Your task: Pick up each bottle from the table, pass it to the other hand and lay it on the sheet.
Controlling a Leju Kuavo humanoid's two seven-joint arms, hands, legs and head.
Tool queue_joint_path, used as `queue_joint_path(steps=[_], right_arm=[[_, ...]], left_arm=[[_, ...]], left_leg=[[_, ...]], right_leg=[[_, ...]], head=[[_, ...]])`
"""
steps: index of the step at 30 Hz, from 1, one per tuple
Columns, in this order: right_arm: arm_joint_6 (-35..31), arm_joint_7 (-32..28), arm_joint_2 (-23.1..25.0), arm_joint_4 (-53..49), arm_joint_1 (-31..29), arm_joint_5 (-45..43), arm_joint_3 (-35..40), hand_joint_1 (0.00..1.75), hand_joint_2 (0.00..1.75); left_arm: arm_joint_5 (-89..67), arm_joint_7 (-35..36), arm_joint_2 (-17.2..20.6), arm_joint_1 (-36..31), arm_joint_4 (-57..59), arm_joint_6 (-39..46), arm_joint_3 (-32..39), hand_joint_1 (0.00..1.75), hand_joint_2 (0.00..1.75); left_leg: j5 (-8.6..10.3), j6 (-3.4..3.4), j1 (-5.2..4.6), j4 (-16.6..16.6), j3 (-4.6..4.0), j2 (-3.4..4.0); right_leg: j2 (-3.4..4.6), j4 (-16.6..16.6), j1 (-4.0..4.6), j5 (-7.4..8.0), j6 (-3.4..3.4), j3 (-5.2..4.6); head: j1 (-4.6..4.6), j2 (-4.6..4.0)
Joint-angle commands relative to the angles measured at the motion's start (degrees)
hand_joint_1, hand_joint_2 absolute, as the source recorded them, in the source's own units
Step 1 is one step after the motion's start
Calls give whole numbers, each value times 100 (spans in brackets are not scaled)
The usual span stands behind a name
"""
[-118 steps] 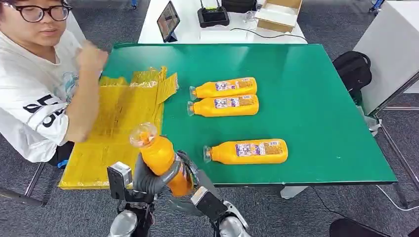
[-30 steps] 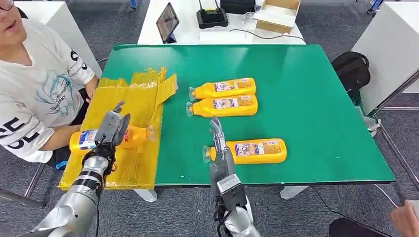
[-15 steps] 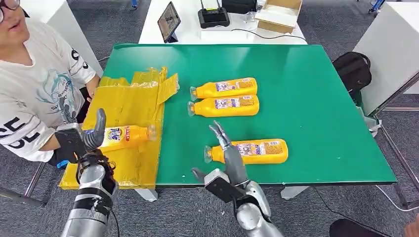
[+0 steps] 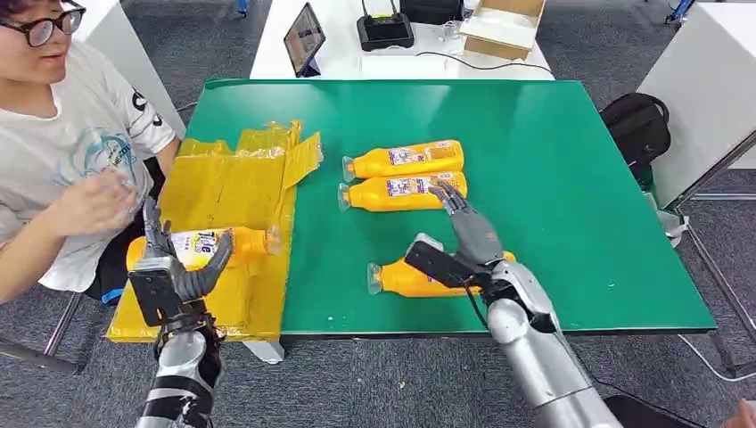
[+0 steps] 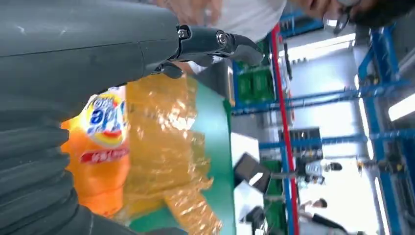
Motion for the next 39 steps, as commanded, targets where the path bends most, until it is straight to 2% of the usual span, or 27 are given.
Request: queue_joint_path(steps=[1,14,17,22,27,33,39], right_arm=[[468,18,-340,1879,-857,-351,412,0,175],[710,-52,-419,2119,-837,-545,623,0,175],[1158,-597,-468,2130,-752,-1133,724,0,175],[1569,-1146,-721,1485,-487,-1908,1035,0,175],[1852,-1065,-1113,1069,-415,-2349,1165,0,175],[1862,-1063,-1144,1076,-405,-2376,1169,0,175],[1857,-963,-1505,824,-237,-2408,1316,0,175]], left_arm=[[-88,22,-28,-114,674,-152,-95,0,175],[-105,38,-30,-112,802,-192,-139,0,175],[-79,22,-37,-158,905,-182,-218,0,175],[-7,22,12,-194,857,-124,-460,0,175],[101,22,8,-252,899,-134,-565,0,175],[112,22,7,-255,907,-138,-576,0,175],[203,22,-23,-307,979,-160,-645,0,175]], left_leg=[[-8,9,-2,-9,34,10],[-6,6,0,-3,17,6],[-4,6,1,-7,18,-1],[-7,9,-1,-5,21,-6],[-8,9,-2,2,14,-15],[-3,5,-2,-1,5,-2],[-5,7,-1,-1,9,-9]], right_leg=[[3,-11,3,-4,-17,32],[0,-3,4,-4,-16,17],[-6,-8,4,-3,-12,20],[-12,-5,3,-9,-16,24],[-22,1,3,-13,-17,20],[-6,-3,1,-3,-10,7],[-15,-3,2,-7,-12,13]], head=[[-4,0],[0,0],[-4,0],[-2,0],[-2,0],[-2,0],[-2,0]])
